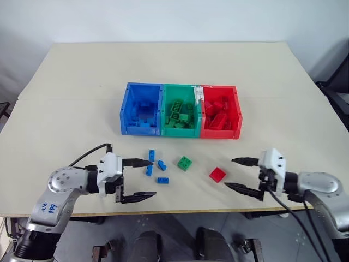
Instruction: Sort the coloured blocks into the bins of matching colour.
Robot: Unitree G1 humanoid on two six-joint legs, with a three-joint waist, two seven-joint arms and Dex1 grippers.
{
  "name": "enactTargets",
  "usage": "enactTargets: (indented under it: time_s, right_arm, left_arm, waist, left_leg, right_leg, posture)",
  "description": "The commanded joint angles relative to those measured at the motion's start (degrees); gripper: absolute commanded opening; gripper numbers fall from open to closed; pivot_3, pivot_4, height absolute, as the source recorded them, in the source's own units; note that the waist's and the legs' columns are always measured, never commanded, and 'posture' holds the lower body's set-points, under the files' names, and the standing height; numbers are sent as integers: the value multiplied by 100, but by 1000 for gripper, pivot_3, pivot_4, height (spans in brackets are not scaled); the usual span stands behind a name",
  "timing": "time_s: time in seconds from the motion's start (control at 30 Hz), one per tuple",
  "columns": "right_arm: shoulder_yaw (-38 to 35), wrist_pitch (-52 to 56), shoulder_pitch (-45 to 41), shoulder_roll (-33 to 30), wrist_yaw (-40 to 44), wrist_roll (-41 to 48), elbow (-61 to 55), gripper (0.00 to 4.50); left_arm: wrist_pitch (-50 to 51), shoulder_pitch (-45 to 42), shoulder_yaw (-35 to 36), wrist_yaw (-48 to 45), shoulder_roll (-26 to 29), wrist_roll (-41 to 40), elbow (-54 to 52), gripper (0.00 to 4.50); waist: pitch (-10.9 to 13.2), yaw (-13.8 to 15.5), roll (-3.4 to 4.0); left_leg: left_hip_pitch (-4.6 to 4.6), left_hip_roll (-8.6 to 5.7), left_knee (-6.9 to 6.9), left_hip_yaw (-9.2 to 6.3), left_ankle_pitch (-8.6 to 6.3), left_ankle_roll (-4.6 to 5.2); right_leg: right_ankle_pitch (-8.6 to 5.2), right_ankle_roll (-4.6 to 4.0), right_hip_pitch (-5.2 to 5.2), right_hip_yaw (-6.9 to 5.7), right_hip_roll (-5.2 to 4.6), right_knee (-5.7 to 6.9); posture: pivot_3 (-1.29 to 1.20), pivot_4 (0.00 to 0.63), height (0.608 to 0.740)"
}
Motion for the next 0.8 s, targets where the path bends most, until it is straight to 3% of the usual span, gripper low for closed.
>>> enactTargets:
  time_s: [0.03, 0.3, 0.4, 0.5, 0.63, 0.8]
  right_arm:
    - [227, 163, -36, 359, -535, -197, -178, 4500]
    - [425, 97, 226, 735, -1096, -616, -242, 4500]
    - [461, -84, 297, 714, -987, -639, -183, 3873]
    - [397, -321, 314, 717, -807, -518, -127, 2823]
    - [189, -331, 164, 806, -123, 347, -250, 1517]
    - [-98, -46, -1119, 1101, -490, 676, 303, 1454]
  left_arm:
    - [34, 140, 331, 4, 113, -233, -227, 4473]
    - [26, 117, 345, 111, 28, -231, -265, 4473]
    - [19, 40, 302, 175, -46, -237, -271, 4500]
    - [32, 26, 287, 173, -76, -253, -304, 4500]
    - [61, 81, 382, 302, -151, -292, -367, 4500]
    - [-10, 369, 641, 807, -322, -146, -443, 4500]
  waist:
    - [0, 3, 0]
    - [-2, -6, 1]
    - [-2, -2, 1]
    - [-2, -6, 1]
    - [-2, -11, 1]
    - [-1, -97, 0]
  left_leg:
    - [0, -1, 0, 2, 0, 0]
    - [1, -3, 0, 8, -1, 2]
    - [2, -4, 0, 9, -1, 2]
    - [2, -3, -1, 9, -2, 3]
    - [2, -2, -1, 9, -2, 3]
    - [10, 2, 0, 5, -2, 4]
  right_leg:
    - [0, 0, 1, -1, 1, -1]
    - [0, 0, 1, 1, 1, 2]
    - [0, 0, 2, 2, 1, 3]
    - [0, 0, 2, 1, 2, 3]
    - [0, 0, 2, 2, 3, 2]
    - [0, 1, 2, 8, 3, 7]
  posture:
    - [0, 150, 740]
    - [0, 150, 740]
    - [0, 150, 740]
    - [0, 150, 740]
    - [0, 150, 740]
    - [0, 150, 740]
